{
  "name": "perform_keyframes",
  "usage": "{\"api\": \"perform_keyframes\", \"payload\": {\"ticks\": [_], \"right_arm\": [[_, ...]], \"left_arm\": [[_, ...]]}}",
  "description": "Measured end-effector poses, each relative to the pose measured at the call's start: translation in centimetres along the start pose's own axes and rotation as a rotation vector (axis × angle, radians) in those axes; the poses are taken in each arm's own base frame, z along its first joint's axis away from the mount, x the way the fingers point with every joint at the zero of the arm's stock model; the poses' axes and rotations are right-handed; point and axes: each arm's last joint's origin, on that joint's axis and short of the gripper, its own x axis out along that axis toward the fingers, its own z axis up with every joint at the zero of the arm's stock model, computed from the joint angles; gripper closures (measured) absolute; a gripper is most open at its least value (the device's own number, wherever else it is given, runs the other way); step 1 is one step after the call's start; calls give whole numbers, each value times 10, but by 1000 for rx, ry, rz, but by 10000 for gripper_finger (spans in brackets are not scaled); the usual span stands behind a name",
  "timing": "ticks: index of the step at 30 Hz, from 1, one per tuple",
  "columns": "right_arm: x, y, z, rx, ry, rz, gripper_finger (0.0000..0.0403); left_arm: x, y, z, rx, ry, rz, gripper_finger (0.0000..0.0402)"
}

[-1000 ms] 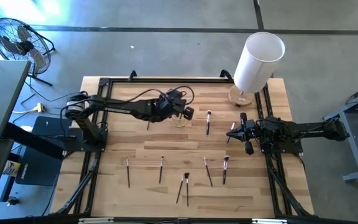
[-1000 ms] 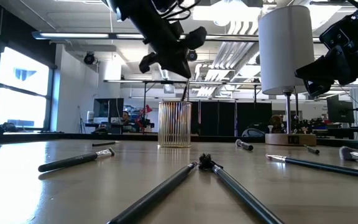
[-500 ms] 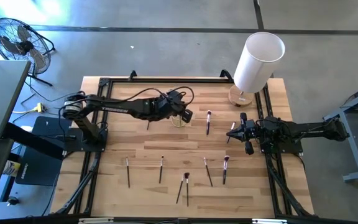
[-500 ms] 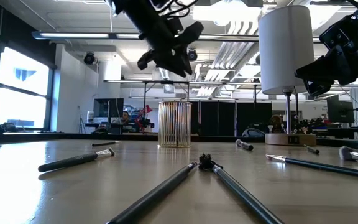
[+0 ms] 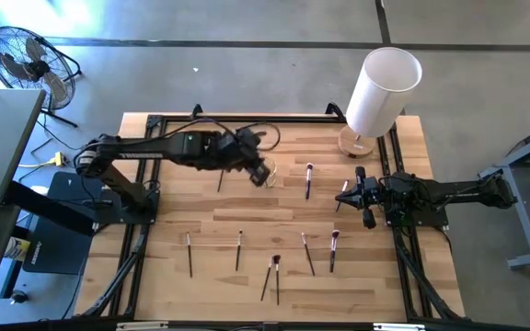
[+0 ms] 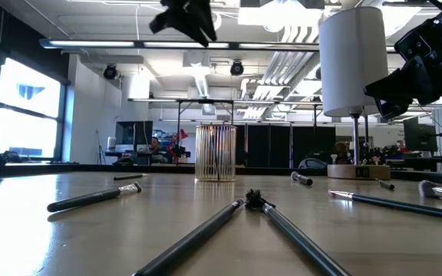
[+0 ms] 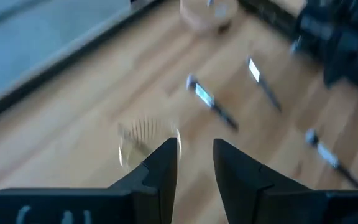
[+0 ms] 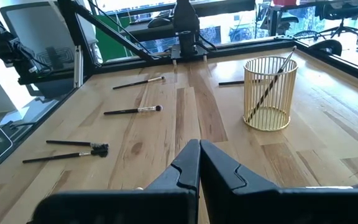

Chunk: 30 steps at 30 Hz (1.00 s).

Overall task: Put items in baskets/containers
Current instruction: Put the black powder brush into the gold container

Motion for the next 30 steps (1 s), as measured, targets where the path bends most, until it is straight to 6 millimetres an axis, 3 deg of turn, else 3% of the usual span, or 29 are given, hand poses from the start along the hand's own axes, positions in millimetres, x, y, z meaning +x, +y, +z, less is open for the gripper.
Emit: {"api": "perform_keyframes", "payload": {"ticks": [3,6,9,11,17,25,30], "right_arm": [[0,0,0,-34,0,-2,398],[0,-1,0,-72,-2,-18,398],[0,-1,0,-74,-3,-26,398],[0,-1,0,-74,-3,-28,398],[0,-1,0,-74,-4,-29,398],[1,-1,4,-20,-44,-55,400],[2,3,35,30,-232,-86,402]], "left_arm": [[-7,-8,-20,-16,112,18,311],[-13,-16,-41,37,186,46,348],[-8,-22,-65,66,234,62,392],[-7,-21,-81,83,247,75,391],[0,-6,-127,135,276,19,399],[4,18,-163,293,214,-160,401],[1,41,-178,344,228,-141,401]]}}
